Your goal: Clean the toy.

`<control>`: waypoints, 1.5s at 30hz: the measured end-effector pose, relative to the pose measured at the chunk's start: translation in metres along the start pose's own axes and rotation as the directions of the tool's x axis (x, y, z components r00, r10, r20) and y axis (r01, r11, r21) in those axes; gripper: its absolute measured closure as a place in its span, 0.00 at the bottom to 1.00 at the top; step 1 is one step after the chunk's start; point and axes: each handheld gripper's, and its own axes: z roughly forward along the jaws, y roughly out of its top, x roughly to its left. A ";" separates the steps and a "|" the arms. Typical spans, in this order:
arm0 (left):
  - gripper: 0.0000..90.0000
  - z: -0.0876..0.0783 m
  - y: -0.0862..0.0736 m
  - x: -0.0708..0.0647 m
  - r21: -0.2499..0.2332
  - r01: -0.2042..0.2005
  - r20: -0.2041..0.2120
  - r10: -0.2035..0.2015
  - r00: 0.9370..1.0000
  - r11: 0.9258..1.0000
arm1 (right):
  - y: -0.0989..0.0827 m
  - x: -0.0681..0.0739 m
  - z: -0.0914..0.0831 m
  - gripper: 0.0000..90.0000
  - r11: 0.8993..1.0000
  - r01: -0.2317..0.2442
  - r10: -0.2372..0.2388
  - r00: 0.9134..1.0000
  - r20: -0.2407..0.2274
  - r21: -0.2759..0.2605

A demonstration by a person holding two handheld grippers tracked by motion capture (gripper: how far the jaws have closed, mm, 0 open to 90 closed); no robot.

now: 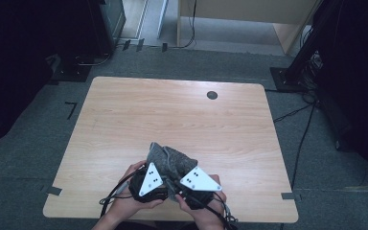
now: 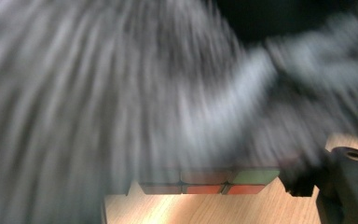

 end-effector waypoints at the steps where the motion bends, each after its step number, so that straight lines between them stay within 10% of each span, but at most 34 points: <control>1: 0.38 0.000 0.000 0.000 0.000 0.004 -0.001 -0.004 1.000 1.000 | -0.001 -0.005 -0.001 0.83 1.000 -0.018 0.018 0.999 0.027 0.005; 4: 0.38 0.000 0.000 0.003 -0.014 0.027 0.006 -0.027 1.000 1.000 | -0.002 -0.011 -0.005 0.83 0.999 -0.054 0.054 0.997 0.052 -0.007; 10: 0.38 0.001 0.000 -0.001 -0.009 0.015 0.001 -0.015 1.000 1.000 | -0.002 0.011 0.001 0.83 0.999 0.036 -0.035 0.999 0.005 -0.016; 16: 0.38 -0.002 -0.001 0.005 -0.025 0.048 -0.006 -0.048 0.999 0.999 | -0.007 -0.013 -0.007 0.83 0.996 -0.077 0.079 0.995 0.059 -0.040; 23: 0.38 0.002 -0.001 -0.003 -0.009 0.034 0.004 -0.034 0.999 0.999 | -0.006 0.011 0.000 0.83 0.999 0.025 -0.024 1.000 0.018 -0.033; 28: 0.38 0.000 -0.003 0.002 -0.002 0.061 0.019 -0.061 0.998 0.998 | -0.008 -0.006 -0.003 0.83 0.998 -0.051 0.053 0.996 0.065 -0.031; 34: 0.38 0.000 -0.003 0.001 0.000 0.068 0.014 -0.068 0.998 0.998 | -0.006 0.014 0.000 0.82 0.999 0.030 -0.029 0.999 0.024 -0.033; 45: 0.38 -0.001 -0.002 0.000 -0.026 0.084 0.015 -0.084 0.996 0.996 | -0.005 0.004 -0.005 0.83 0.999 -0.012 0.014 0.999 0.052 -0.043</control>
